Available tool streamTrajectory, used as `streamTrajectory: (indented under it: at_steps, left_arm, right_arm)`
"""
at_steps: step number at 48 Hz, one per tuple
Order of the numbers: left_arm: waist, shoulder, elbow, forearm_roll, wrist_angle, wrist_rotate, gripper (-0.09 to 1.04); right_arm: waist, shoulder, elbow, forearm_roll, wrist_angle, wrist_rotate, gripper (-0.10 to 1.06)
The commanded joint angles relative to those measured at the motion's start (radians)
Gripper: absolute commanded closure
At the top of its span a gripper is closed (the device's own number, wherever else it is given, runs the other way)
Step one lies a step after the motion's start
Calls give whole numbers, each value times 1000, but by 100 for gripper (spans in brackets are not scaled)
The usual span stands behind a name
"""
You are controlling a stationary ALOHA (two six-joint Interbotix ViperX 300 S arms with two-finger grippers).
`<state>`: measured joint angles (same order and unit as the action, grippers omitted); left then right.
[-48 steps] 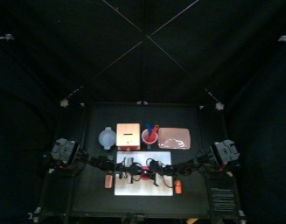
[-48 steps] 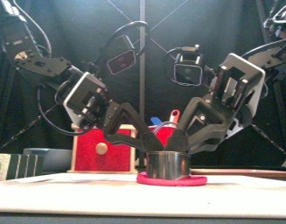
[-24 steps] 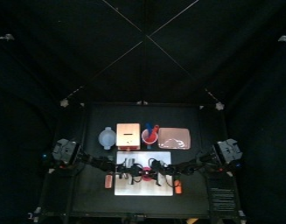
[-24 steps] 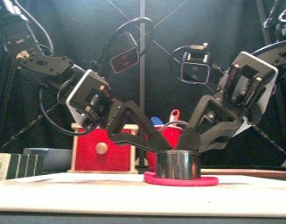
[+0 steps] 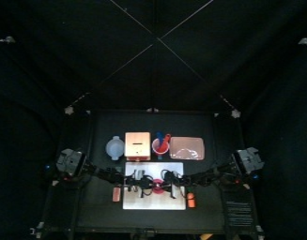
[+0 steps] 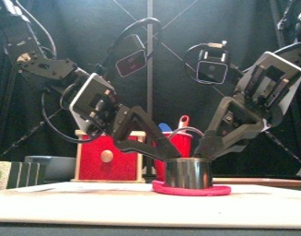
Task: Get the cutter from the drawer then cut the dough then place the extra dough in the bowl
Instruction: Cut the dough
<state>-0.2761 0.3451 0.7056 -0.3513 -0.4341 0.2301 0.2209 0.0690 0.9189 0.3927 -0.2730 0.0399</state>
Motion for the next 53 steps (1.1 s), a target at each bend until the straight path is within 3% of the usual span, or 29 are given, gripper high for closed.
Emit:
streamTrajectory:
  at_steps: [1, 16, 53]
  left_arm:
    - [-40, 20, 40, 6, 67, -3, 55]
    - [-40, 20, 40, 8, 67, -2, 61]
    - [-41, 31, 34, 35, 158, -2, 62]
  right_arm:
    - [-8, -41, 21, -9, 23, 8, 40]
    - [-6, -34, 20, -25, 26, 15, 62]
    - [-8, 35, 18, -23, 35, 17, 62]
